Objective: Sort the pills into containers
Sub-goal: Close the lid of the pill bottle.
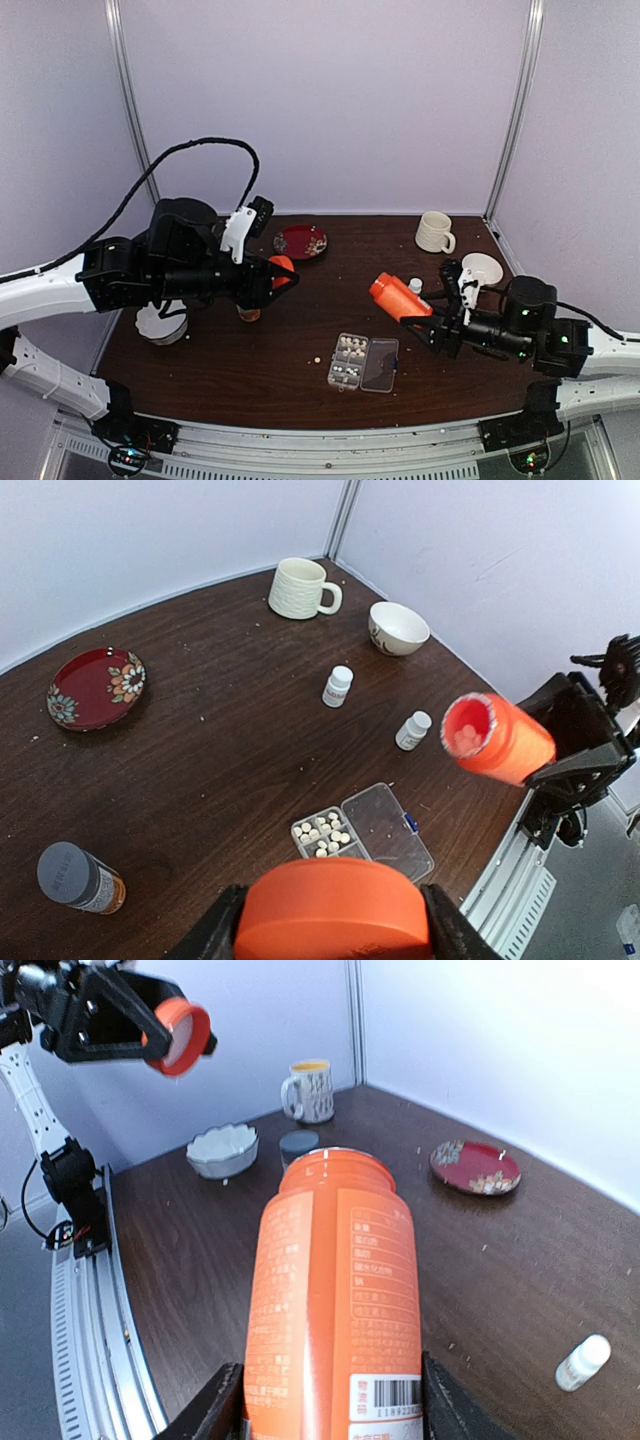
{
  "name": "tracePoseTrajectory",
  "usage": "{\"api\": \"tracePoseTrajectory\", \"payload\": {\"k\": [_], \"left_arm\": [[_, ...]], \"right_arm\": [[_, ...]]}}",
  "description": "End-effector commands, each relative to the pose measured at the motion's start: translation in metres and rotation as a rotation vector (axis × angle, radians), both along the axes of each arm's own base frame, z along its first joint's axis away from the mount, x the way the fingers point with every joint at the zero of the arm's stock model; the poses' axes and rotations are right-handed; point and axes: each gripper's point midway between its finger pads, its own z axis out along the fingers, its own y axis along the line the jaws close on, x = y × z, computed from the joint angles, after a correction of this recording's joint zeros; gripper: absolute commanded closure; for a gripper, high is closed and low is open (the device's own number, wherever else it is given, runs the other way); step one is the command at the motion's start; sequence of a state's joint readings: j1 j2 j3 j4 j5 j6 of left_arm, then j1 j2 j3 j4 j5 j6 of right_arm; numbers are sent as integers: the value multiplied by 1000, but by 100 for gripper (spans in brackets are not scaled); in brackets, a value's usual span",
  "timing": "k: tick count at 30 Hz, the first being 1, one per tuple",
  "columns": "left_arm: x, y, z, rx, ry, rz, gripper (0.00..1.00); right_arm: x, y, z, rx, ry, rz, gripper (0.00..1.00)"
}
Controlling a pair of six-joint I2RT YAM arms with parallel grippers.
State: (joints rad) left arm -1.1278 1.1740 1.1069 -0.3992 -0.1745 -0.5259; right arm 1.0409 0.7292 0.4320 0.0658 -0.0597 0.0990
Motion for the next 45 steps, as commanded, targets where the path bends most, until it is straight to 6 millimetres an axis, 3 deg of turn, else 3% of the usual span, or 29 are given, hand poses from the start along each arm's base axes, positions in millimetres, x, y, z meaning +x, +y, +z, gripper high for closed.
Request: {"api": "tracePoseTrajectory", "payload": {"k": [1, 9, 11, 12, 15, 18, 23, 28, 32, 45], "left_arm": [[-3, 0, 28, -80, -6, 3, 88], [-4, 7, 41, -123, -3, 20, 89], [-5, 7, 43, -138, 6, 21, 89], [-6, 7, 45, -145, 10, 17, 89], [-14, 4, 55, -199, 28, -21, 89], [-27, -5, 77, -310, 31, -102, 89], [-58, -22, 115, -472, 88, -296, 89], [-77, -34, 134, -543, 159, -418, 89], [-85, -40, 136, -554, 196, -474, 89], [-91, -55, 121, -534, 262, -525, 88]], "right_arm": [[2, -18, 62, 133, -201, -48, 100], [-17, -47, 199, 362, -621, -85, 100], [-25, -48, 216, 396, -649, -56, 100], [-28, -47, 214, 401, -635, -37, 100], [-36, -37, 183, 385, -637, 37, 100], [-41, -23, 158, 313, -624, 118, 100], [-54, -5, 152, 265, -607, 249, 100], [-69, 19, 155, 234, -595, 384, 100], [-77, 35, 152, 201, -586, 456, 100], [-78, 58, 156, 170, -583, 514, 100]]}}
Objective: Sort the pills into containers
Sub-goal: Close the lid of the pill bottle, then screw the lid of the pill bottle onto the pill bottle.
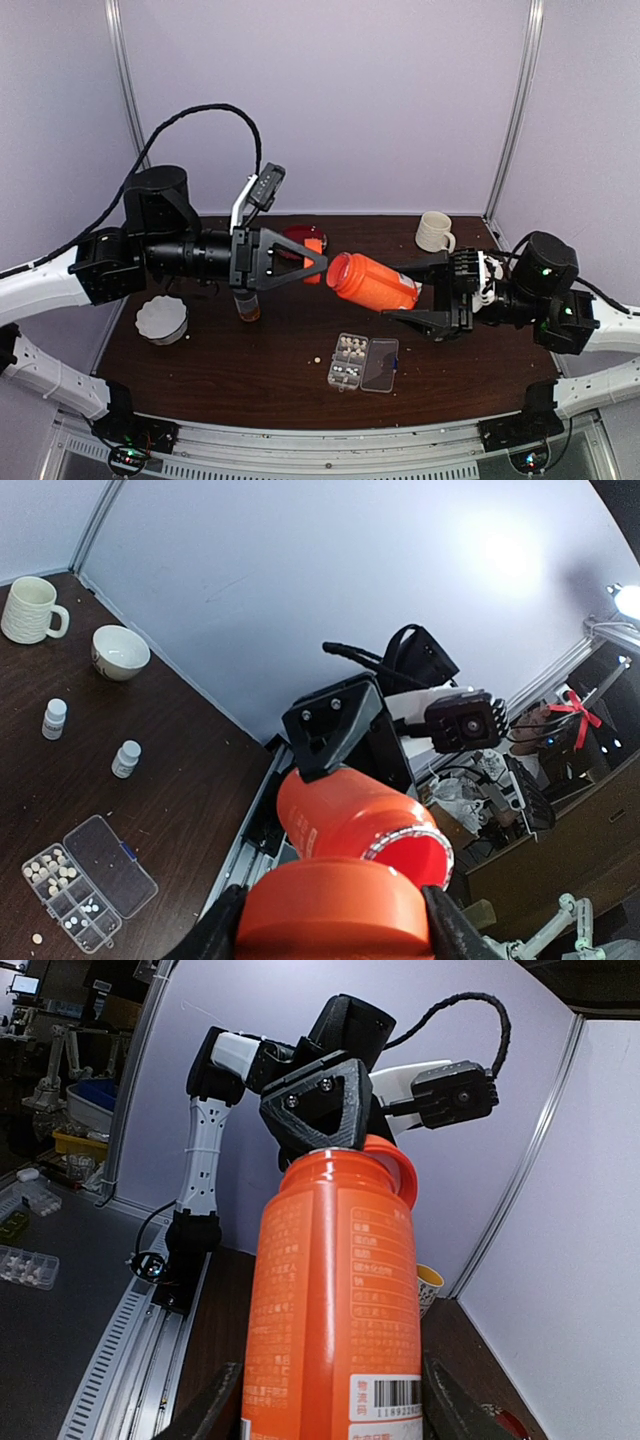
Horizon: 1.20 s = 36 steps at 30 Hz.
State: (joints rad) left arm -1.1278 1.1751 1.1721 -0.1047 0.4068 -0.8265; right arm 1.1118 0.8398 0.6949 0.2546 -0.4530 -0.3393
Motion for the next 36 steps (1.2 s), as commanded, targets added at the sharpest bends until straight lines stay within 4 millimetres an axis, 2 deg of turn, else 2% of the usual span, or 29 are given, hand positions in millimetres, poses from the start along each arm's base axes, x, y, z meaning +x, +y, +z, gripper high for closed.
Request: {"api": "tracePoseTrajectory", "payload": {"k": [1, 8, 14, 22, 28, 32, 36], "left_arm": [[-8, -4, 19, -67, -9, -53, 88], [-14, -11, 10, -47, 11, -108, 88], [-21, -10, 12, -74, 10, -146, 86], [-12, -8, -12, 57, 19, -91, 86], [-4, -9, -22, 106, 79, -39, 86], [7, -12, -27, 98, 181, 33, 86], [7, -17, -33, 96, 280, 35, 87]], "right_arm": [[-5, 6, 14, 14, -24, 32, 100], [3, 18, 0, -45, -10, 18, 100], [7, 22, -9, -100, 11, 5, 100], [7, 21, -27, -324, -129, -11, 100], [19, 27, -12, -427, -268, -100, 100], [25, 34, -6, -417, -348, -189, 100], [26, 42, 2, -364, -435, -261, 100]]}}
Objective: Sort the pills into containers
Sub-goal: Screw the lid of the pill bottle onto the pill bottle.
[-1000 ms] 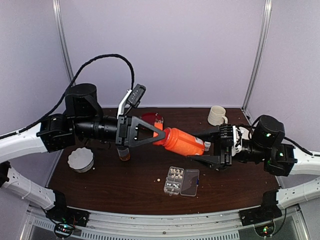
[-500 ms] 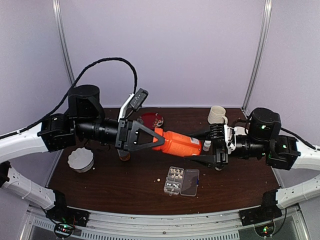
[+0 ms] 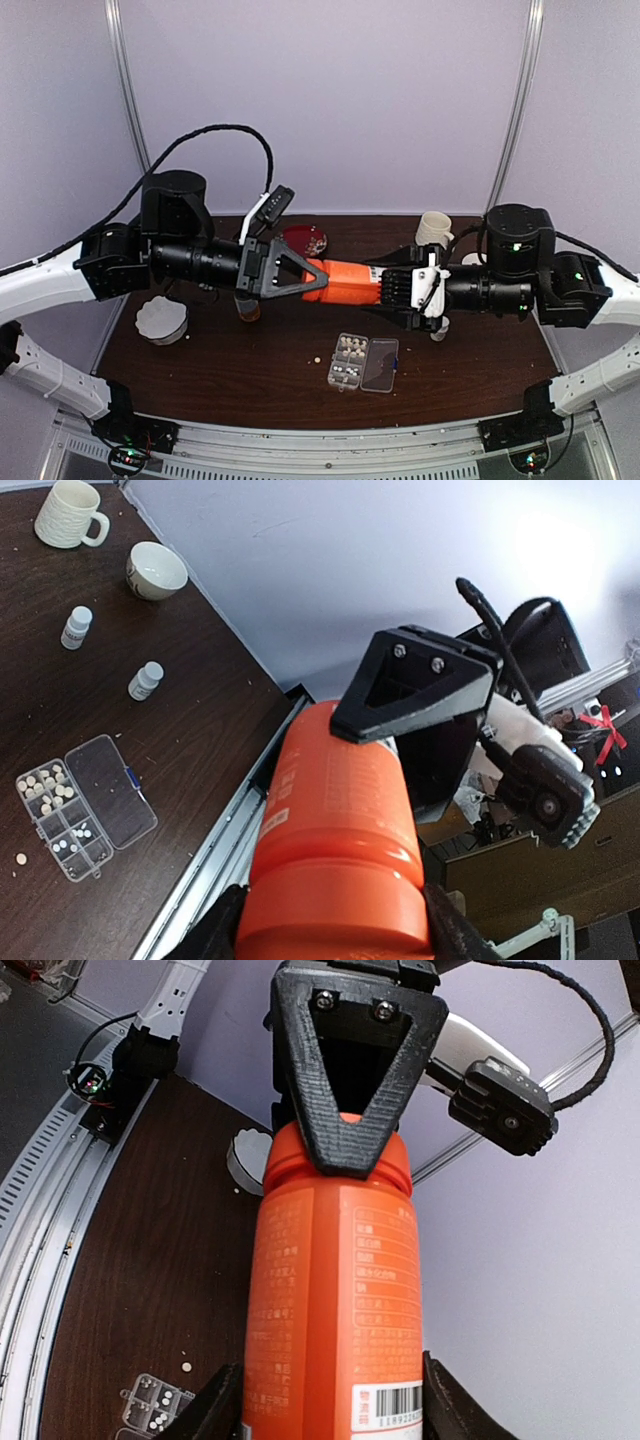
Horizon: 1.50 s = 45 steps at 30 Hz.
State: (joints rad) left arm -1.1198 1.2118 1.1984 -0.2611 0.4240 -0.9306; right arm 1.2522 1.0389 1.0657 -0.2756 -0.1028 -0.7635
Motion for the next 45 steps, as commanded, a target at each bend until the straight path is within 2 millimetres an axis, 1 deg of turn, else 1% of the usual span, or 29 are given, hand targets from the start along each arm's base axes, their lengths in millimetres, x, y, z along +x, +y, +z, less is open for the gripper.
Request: {"api": "tracePoseTrajectory", "payload": {"k": [1, 3, 4, 8, 10, 11, 14, 17, 18, 22, 25, 28, 30, 34, 38, 40, 42, 44, 45], "left_arm": [[5, -17, 4, -58, 121, 36, 88], [3, -19, 4, -78, 130, 21, 88], [2, -20, 4, -79, 109, 10, 89], [-6, -19, 11, -79, -33, -51, 90], [-16, -19, 21, -108, -186, -117, 94], [-20, -18, 24, -114, -287, -137, 93], [-23, -14, 20, -103, -531, -172, 93], [-36, -8, 13, -94, -864, -317, 96], [-36, -6, 10, -78, -970, -348, 96], [-27, -4, 3, 12, -1327, -434, 96], [-21, -6, 5, 43, -1545, -491, 98], [-11, -12, 14, 72, -1678, -486, 99], [-9, -14, 14, 84, -1752, -522, 99], [-20, -8, -3, 46, -1984, -659, 100], [-19, -5, -14, 57, -2168, -748, 100], [-14, -2, -23, 99, -2283, -790, 97], [0, 0, -35, 196, -2385, -818, 92], [11, 3, -45, 291, -2484, -863, 91], [16, 4, -46, 325, -2529, -865, 91]], "right_arm": [[2, 15, 19, 78, -141, -40, 100], [-6, 19, 25, 104, -82, 8, 100], [-11, 23, 24, 102, -25, 39, 100], [-33, 29, 31, 83, 145, 187, 100], [-45, 30, 34, 80, 221, 260, 100], [-48, 30, 34, 74, 258, 282, 100], [-54, 28, 34, 58, 362, 331, 100], [-49, 27, 37, 73, 458, 318, 100], [-48, 26, 38, 80, 498, 313, 100], [-44, 20, 44, 133, 623, 343, 100], [-44, 17, 42, 154, 682, 357, 100], [-39, 16, 40, 173, 735, 338, 100], [-39, 15, 41, 195, 785, 349, 100], [-39, 13, 47, 252, 886, 388, 100], [-43, 10, 53, 285, 937, 420, 100], [-44, 9, 54, 299, 960, 425, 100], [-42, 8, 52, 305, 989, 424, 100], [-42, 7, 49, 304, 1015, 423, 100], [-40, 7, 47, 304, 1021, 417, 100]]}}
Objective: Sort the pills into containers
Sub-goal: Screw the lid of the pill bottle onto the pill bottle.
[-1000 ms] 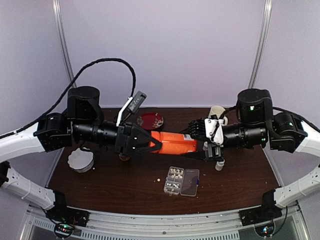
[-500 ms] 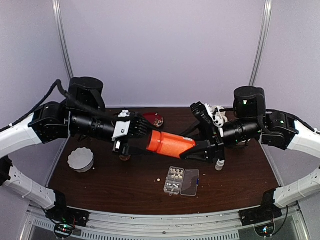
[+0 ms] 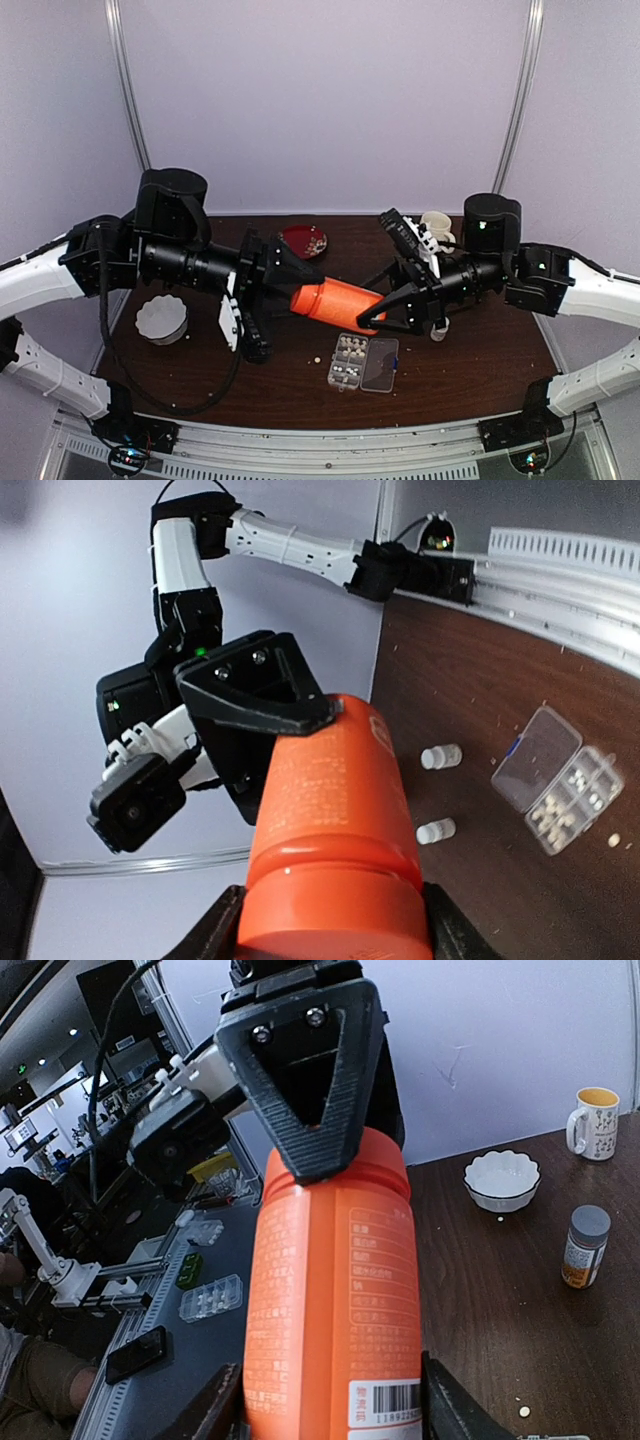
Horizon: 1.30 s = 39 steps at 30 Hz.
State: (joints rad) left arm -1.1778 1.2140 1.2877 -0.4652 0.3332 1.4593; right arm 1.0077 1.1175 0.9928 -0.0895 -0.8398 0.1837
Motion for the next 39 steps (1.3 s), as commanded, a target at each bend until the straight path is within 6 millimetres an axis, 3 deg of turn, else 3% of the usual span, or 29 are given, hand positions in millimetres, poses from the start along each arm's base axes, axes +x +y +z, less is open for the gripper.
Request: {"api": "tracePoseTrajectory", "payload": {"k": [1, 3, 6, 7, 8, 9, 10, 18, 24, 28, 33, 35, 39], "left_arm": [[32, -3, -41, 112, -383, 23, 91], [39, -2, -45, 108, -473, 39, 88], [42, -4, -41, 56, -558, 45, 71], [42, -5, -40, 45, -560, 45, 61], [43, -5, -41, 51, -545, 49, 42], [42, -5, -43, 61, -523, 51, 10], [42, -5, -43, 54, -484, 63, 3], [32, 9, -29, -37, -235, 112, 3], [13, 20, 0, -154, 47, 134, 2], [8, 25, 24, -289, 427, 215, 2], [42, 46, 58, -543, 1110, 531, 2], [53, 56, 62, -599, 1300, 646, 2], [48, 58, 67, -620, 1567, 656, 3]], "right_arm": [[-14, -5, 54, 200, -16, 79, 100], [-13, -5, 48, 190, -6, 76, 100], [-11, -5, 37, 168, 5, 75, 100], [-10, -4, 33, 154, 10, 74, 100], [-9, -4, 30, 141, 12, 72, 100], [-8, -4, 26, 125, 13, 69, 100], [-7, -5, 21, 108, 5, 62, 100], [-2, -14, -9, -23, -28, 31, 100], [8, -21, -19, -117, -160, -17, 100], [21, -28, -18, -147, -301, -84, 100], [39, -32, -10, -146, -479, -159, 100], [48, -32, -6, -147, -526, -204, 100], [62, -31, 1, -133, -620, -273, 100]]}}
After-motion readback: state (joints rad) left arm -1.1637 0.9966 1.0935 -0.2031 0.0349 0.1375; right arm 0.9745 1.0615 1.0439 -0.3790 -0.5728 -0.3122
